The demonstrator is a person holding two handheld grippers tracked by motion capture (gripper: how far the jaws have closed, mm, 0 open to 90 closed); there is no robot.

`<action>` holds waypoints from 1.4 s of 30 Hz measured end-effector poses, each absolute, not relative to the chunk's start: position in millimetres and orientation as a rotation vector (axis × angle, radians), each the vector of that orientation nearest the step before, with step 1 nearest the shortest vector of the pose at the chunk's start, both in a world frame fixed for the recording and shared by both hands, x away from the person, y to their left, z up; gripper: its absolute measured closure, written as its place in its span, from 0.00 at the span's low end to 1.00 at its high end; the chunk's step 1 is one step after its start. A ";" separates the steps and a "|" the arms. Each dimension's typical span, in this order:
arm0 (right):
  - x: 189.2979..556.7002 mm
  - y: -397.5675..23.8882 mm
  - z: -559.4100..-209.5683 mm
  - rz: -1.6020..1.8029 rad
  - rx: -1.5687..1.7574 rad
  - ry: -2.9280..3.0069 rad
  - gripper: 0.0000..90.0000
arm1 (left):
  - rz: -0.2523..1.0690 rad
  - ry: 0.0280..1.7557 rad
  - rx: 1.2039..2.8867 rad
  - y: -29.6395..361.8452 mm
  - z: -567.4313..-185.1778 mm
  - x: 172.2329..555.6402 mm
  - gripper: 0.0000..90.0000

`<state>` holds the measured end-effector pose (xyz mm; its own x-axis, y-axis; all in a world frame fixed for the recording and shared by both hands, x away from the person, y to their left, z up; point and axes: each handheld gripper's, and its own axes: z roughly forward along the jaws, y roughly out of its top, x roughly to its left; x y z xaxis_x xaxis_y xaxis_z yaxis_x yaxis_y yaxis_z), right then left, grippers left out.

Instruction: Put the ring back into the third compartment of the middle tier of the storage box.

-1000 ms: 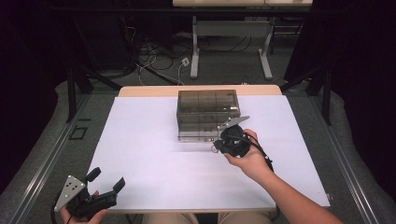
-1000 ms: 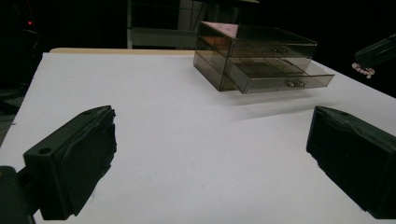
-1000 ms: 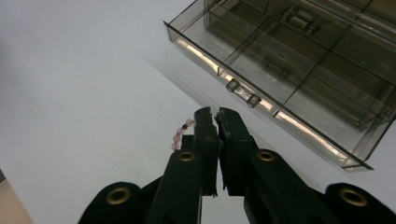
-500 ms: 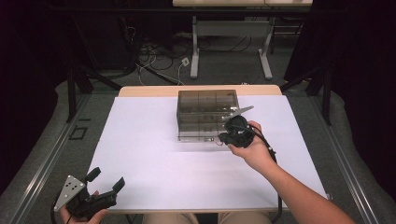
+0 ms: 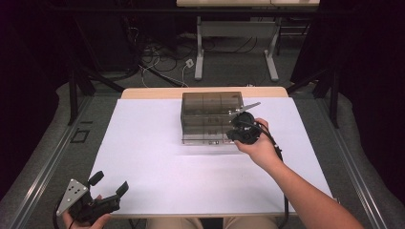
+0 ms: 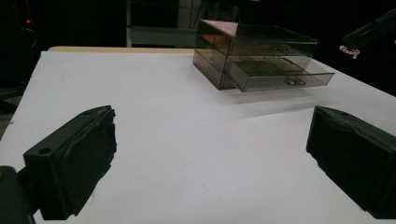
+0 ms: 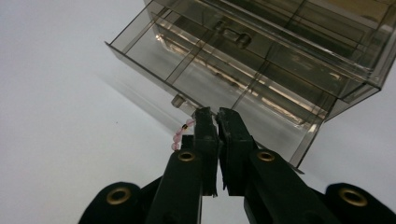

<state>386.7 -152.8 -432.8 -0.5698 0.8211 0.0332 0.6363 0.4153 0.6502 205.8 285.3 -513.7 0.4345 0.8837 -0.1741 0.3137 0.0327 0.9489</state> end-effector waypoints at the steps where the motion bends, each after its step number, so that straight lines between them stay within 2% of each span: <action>1: 388.8 -153.9 -432.9 0.907 1.269 2.378 0.97 | 0.615 1.096 1.527 285.5 -513.5 206.0 0.02; 42: 438.1 -161.4 -452.9 0.858 1.519 2.214 0.97 | 0.611 1.093 1.525 283.1 -514.1 205.5 0.02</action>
<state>438.1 -161.4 -452.9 -0.3826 0.9212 0.0705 0.7280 0.2536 0.6369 205.5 283.1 -514.1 0.4395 0.8806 -0.1772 0.3110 0.0359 0.9497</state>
